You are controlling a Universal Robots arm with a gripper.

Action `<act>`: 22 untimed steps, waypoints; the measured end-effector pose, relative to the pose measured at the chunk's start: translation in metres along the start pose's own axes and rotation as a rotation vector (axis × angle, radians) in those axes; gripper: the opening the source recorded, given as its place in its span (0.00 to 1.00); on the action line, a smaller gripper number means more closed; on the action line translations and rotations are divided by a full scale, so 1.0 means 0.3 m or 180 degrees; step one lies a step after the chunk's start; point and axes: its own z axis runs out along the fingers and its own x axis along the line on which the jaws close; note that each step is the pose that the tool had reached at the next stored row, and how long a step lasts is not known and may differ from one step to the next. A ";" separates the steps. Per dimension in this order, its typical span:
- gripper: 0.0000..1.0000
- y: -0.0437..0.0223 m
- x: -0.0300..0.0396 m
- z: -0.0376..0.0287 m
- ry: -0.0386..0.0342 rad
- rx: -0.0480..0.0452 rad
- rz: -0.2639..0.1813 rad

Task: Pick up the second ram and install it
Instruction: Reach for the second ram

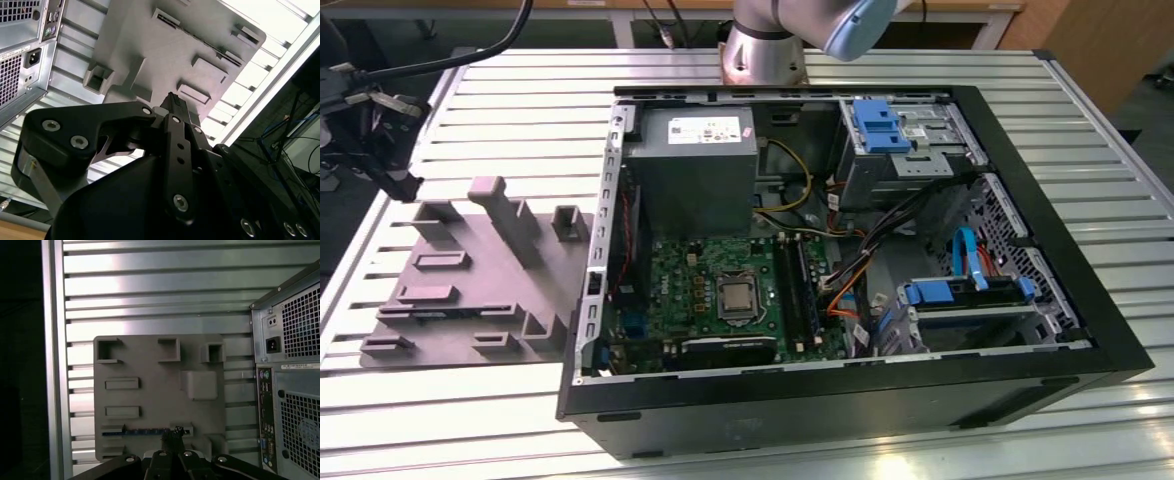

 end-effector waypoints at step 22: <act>0.11 -0.008 0.047 0.026 0.0000 0.0000 0.0000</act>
